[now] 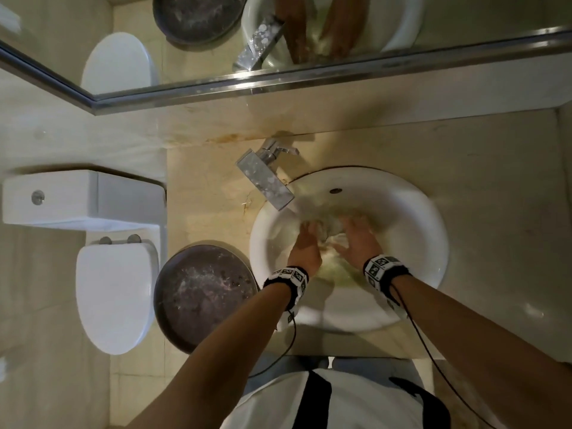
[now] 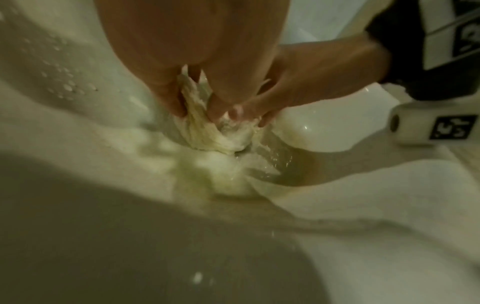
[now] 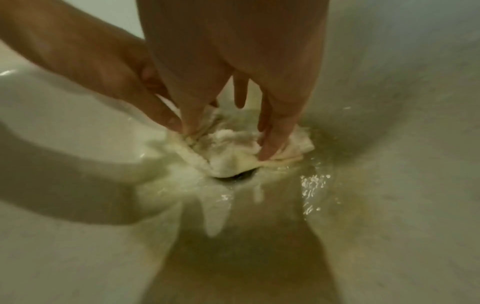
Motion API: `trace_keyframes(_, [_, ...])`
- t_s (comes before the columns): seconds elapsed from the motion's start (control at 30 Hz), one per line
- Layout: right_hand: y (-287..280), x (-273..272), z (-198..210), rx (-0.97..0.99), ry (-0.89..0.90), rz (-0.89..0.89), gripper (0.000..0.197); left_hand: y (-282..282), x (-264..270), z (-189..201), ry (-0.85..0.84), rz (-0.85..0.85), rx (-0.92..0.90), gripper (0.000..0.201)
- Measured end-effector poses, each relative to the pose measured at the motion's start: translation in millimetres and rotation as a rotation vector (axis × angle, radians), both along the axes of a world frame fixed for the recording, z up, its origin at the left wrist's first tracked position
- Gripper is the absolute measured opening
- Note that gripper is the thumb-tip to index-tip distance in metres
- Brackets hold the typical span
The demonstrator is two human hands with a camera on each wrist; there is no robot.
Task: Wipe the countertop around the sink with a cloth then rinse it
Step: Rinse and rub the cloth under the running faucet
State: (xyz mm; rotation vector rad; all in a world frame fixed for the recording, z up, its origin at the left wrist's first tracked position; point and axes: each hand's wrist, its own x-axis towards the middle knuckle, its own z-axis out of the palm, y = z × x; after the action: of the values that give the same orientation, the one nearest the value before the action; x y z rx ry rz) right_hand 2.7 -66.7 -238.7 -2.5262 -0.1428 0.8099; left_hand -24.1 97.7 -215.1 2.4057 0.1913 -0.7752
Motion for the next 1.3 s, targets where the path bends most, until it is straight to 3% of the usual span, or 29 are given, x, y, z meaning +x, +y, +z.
trace_keyframes(0.07, [13.2,-6.8,-7.0,-0.056,0.023,0.158,0.072,-2.3,-6.4,-10.5,0.009,-0.240,0.036,0.084])
trace_keyframes(0.17, [23.4,-5.0,-20.4,-0.129,-0.022,0.187,0.071,-1.6,-10.0,-13.9,0.021,-0.522,0.218,0.092])
trace_keyframes(0.27, [26.6,11.5,-24.9,-0.186,0.017,0.235,0.065,2.8,-2.1,-18.4,0.154,-0.422,0.123,0.105])
trace_keyframes(0.33, [26.3,25.6,-18.2,-0.133,0.114,0.236,0.046,6.0,0.6,-19.0,0.219,-0.357,0.037,0.109])
trace_keyframes(0.4, [22.5,34.3,-6.9,-0.063,0.242,0.224,0.030,4.9,-1.8,-14.6,0.272,-0.342,0.001,0.103])
trace_keyframes(0.5, [10.3,31.4,0.9,0.010,0.390,0.205,0.023,-1.8,-7.6,-0.9,0.282,-0.328,-0.006,0.084])
trace_keyframes(0.57, [1.4,24.0,4.5,0.019,0.366,0.119,0.017,-5.9,-9.2,3.7,0.261,-0.322,-0.007,0.081])
trace_keyframes(0.63, [-5.5,17.3,7.1,-0.127,0.196,-0.018,0.013,-7.0,-9.6,0.8,0.230,-0.293,0.027,0.091])
trace_keyframes(0.7, [-5.6,10.2,6.8,-0.274,0.136,-0.097,0.027,-8.6,-9.3,1.3,0.249,-0.279,0.058,0.101])
trace_keyframes(0.77, [3.5,-0.5,3.1,-0.282,0.272,-0.105,0.053,-13.0,-8.3,-0.4,0.327,-0.267,0.111,0.095])
trace_keyframes(0.87, [16.7,-15.2,-10.2,-0.181,0.333,-0.024,0.073,-21.7,-9.0,-3.7,0.390,-0.233,0.128,0.078])
trace_keyframes(1.0, [2.3,-6.4,-13.9,-0.004,0.326,0.044,0.089,-18.7,-5.8,-8.1,0.323,-0.259,0.130,0.061])
trace_keyframes(1.07, [-10.7,2.3,-12.9,0.018,0.314,0.112,0.077,-10.9,2.1,-6.2,0.292,-0.315,0.115,0.062])
trace_keyframes(1.17, [-20.7,13.1,-6.2,-0.040,0.320,0.126,0.019,-0.8,14.1,-0.6,0.199,-0.342,0.121,0.065])
trace_keyframes(1.23, [-23.8,20.5,2.9,-0.072,0.299,0.046,0.017,2.8,17.4,3.1,0.077,-0.317,0.128,0.064])
trace_keyframes(1.3, [-25.9,28.1,11.9,-0.077,0.160,-0.108,0.015,6.1,19.7,4.1,-0.060,-0.277,0.075,0.060])
